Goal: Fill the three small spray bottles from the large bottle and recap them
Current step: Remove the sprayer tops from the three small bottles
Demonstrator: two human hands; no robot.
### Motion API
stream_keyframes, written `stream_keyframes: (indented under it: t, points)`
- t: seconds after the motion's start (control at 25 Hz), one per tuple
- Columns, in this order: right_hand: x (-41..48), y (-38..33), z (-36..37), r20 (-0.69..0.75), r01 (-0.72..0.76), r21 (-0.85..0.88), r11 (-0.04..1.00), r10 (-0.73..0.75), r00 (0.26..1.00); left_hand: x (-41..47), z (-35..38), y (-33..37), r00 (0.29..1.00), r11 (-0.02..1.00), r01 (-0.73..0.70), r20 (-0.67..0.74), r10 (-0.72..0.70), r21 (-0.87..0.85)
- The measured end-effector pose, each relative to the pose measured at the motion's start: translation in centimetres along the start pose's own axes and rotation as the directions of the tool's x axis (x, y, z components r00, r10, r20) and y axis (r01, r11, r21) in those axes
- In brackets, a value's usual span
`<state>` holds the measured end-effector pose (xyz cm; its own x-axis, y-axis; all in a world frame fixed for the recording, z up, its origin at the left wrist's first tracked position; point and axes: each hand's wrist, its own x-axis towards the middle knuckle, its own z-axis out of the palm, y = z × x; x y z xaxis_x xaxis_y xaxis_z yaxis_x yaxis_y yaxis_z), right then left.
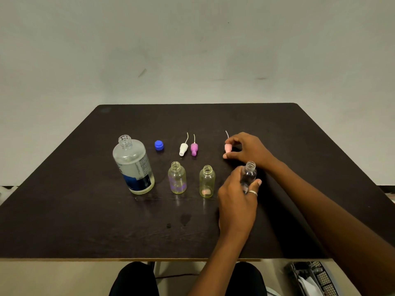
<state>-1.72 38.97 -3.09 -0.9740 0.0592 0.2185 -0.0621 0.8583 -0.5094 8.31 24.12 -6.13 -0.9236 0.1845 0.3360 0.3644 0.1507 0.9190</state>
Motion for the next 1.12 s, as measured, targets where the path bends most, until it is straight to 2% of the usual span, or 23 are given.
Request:
stream_keyframes:
  t: [0.2, 0.68, 0.92, 1.12]
  points:
    - [-0.6, 1.0, 1.0, -0.013, -0.003, 0.062, 0.998, 0.004, 1.0, 0.1, 0.1, -0.3, 1.0, 1.0, 0.013, 0.015, -0.013, 0.004]
    - [-0.8, 1.3, 1.4, -0.042, 0.036, 0.065, 0.997, -0.033, 0.999, -0.1, 0.0, -0.4, 1.0, 1.0, 0.007, 0.014, -0.007, 0.001]
    - [-1.0, 1.4, 1.1, -0.011, -0.001, 0.063, 0.998, 0.002, 1.0, 0.0, 0.0, -0.5, 1.0, 1.0, 0.002, 0.017, -0.002, 0.017]
    - [-2.0, 1.1, 0.4, 0.01, -0.036, 0.107, 0.994, 0.035, 0.999, 0.0, 0.2, -1.0, 0.998, 0.997, 0.052, 0.018, -0.053, 0.063]
